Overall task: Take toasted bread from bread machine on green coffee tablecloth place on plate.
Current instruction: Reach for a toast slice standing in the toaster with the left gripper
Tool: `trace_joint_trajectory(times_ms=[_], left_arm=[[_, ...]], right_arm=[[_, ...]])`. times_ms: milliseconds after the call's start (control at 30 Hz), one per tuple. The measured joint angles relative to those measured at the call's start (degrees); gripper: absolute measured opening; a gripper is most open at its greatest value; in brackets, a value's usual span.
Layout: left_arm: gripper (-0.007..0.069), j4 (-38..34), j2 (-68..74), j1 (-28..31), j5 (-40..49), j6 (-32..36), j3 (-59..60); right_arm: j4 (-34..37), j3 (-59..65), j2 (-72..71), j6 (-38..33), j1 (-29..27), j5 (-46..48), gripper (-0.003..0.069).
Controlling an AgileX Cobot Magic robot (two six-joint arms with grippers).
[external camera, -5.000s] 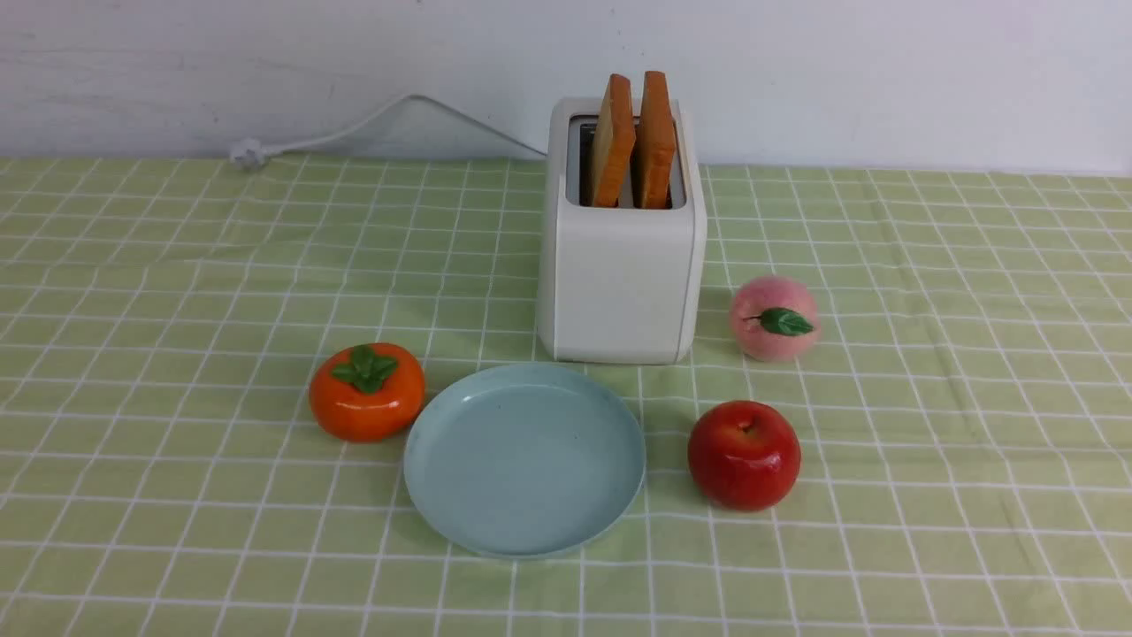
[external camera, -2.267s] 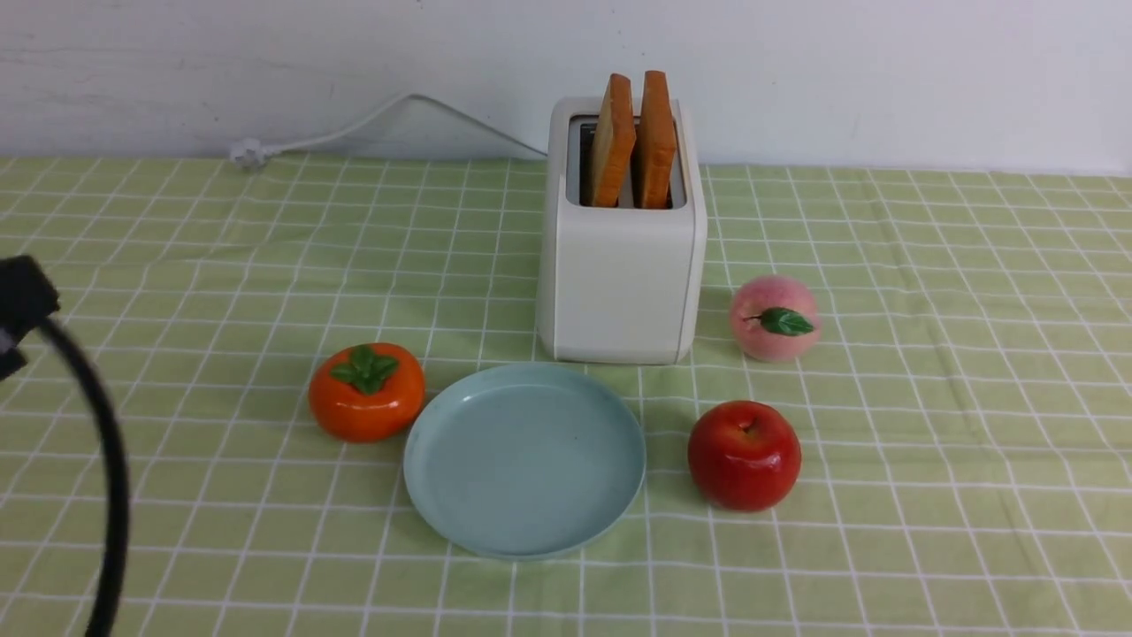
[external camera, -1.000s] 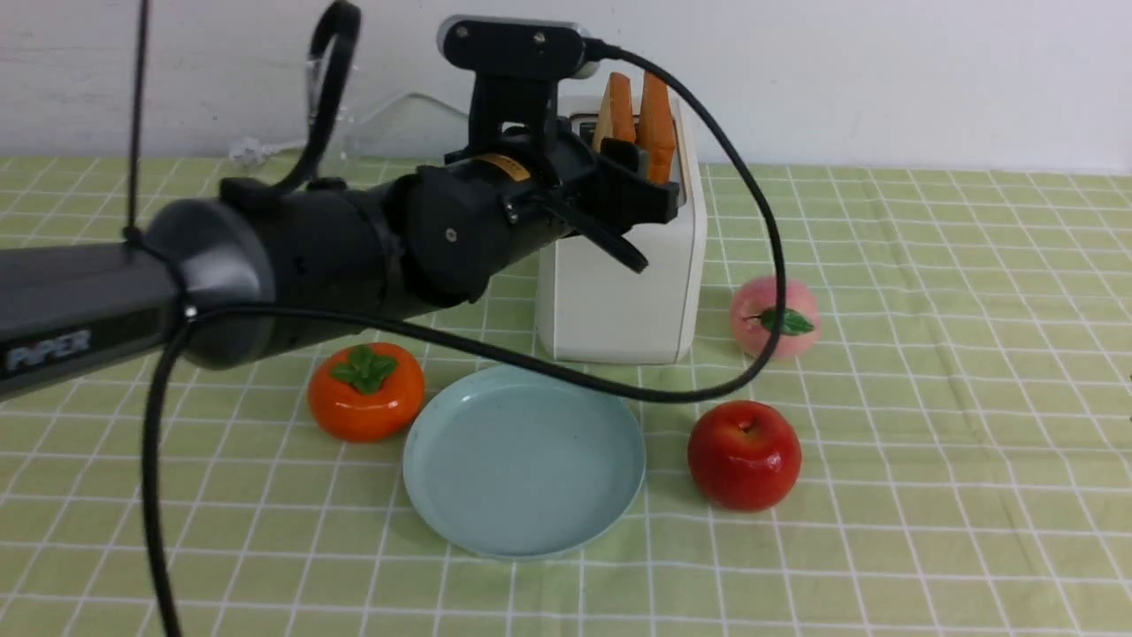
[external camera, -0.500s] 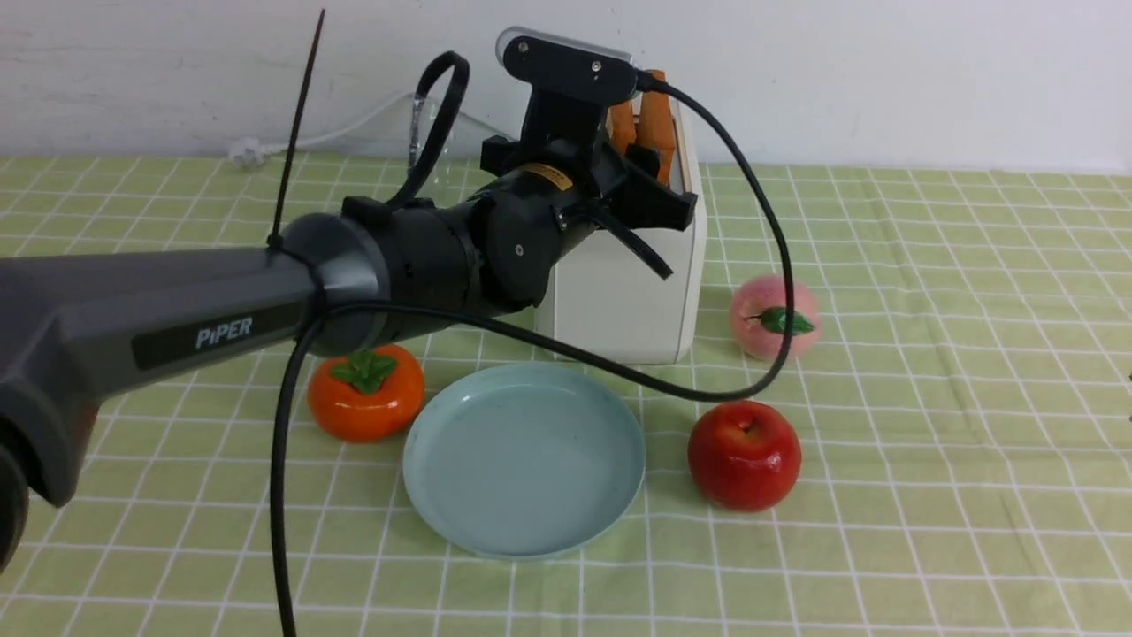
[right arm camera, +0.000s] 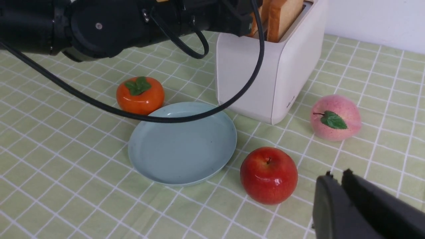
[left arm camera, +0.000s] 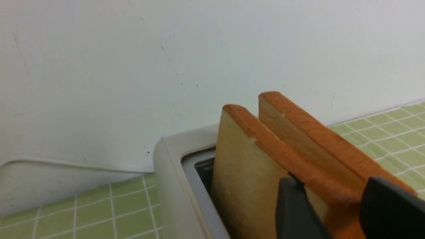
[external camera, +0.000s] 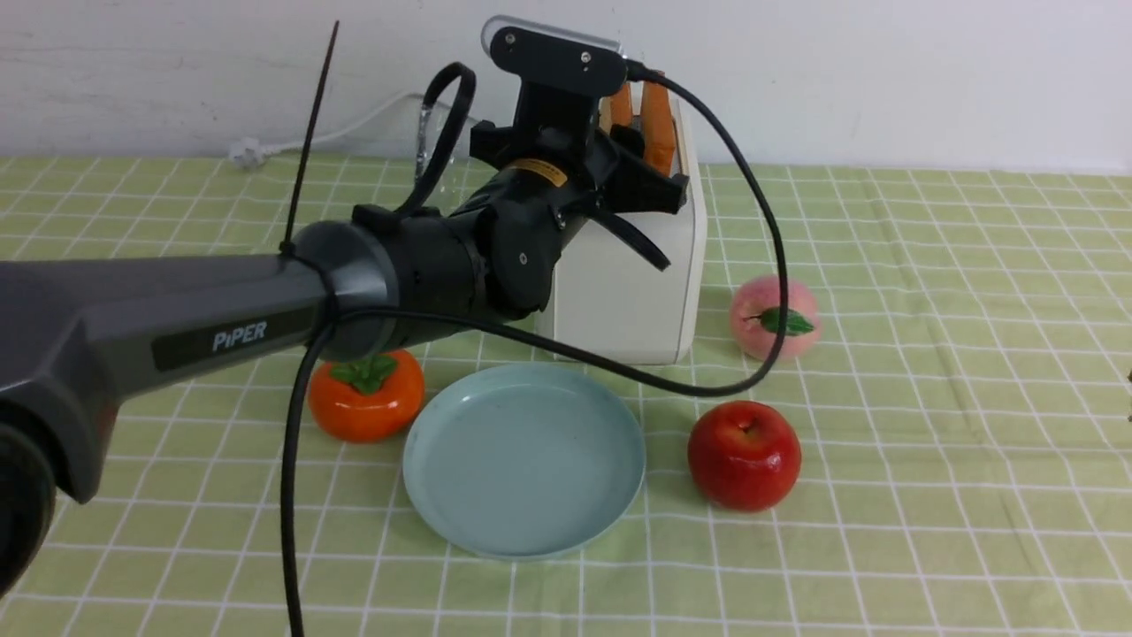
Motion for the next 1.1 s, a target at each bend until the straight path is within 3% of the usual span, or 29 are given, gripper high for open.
trace_joint_trajectory(times_ms=[333, 833, 1100], left_arm=[[0.0277, 3.99, 0.55, 0.00, 0.20, -4.61, -0.30], [0.0267, -0.93, 4.01, 1.97, 1.68, -0.60, -4.42], [0.0128, -1.57, 4.01, 2.17, 2.12, 0.26, -4.42]], right_arm=[[0.07, 0.00, 0.00, 0.00, 0.00, 0.00, 0.0064], [0.14, 0.00, 0.00, 0.00, 0.00, 0.00, 0.0067], [0.52, 0.00, 0.00, -0.02, 0.00, 0.00, 0.0071]])
